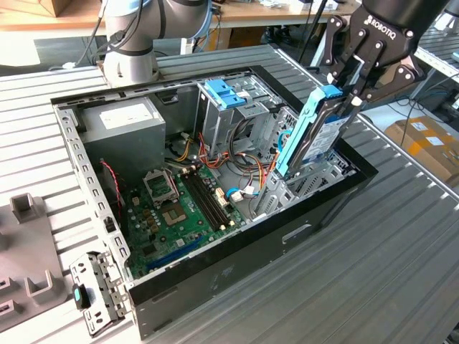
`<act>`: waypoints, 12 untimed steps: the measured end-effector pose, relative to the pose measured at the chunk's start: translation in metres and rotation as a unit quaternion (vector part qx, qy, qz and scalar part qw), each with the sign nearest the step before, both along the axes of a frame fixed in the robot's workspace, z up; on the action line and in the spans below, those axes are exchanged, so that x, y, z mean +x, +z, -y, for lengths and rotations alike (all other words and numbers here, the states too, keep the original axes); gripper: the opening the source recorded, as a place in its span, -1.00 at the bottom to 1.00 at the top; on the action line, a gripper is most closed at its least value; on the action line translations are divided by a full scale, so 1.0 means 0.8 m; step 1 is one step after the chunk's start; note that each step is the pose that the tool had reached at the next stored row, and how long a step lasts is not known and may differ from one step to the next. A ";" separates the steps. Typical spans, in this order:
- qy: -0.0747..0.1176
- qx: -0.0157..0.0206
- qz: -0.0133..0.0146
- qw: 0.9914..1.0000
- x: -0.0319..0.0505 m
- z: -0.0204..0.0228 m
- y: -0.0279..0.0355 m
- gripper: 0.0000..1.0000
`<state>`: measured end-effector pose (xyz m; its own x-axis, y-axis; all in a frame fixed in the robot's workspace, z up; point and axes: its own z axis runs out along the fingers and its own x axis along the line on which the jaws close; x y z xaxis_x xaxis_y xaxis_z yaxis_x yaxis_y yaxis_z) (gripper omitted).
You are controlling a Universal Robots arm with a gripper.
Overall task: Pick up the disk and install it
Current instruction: 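Insert the disk into the insertion slot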
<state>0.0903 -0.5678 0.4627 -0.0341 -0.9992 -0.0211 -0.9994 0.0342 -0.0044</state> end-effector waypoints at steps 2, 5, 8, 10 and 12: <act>0.000 0.000 0.000 1.000 0.000 0.0000 -0.0004 -0.30; 0.000 0.000 0.000 1.000 0.000 0.0000 -0.0005 -0.30; 0.000 0.000 0.000 1.000 0.000 -0.0001 -0.0017 -0.30; 0.000 0.000 0.000 1.000 0.000 -0.0001 -0.0024 -0.30; 0.000 0.000 0.000 1.000 0.000 0.0000 -0.0025 -0.30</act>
<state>0.0903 -0.5678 0.4607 -0.0341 -0.9992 -0.0209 -0.9994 0.0342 -0.0044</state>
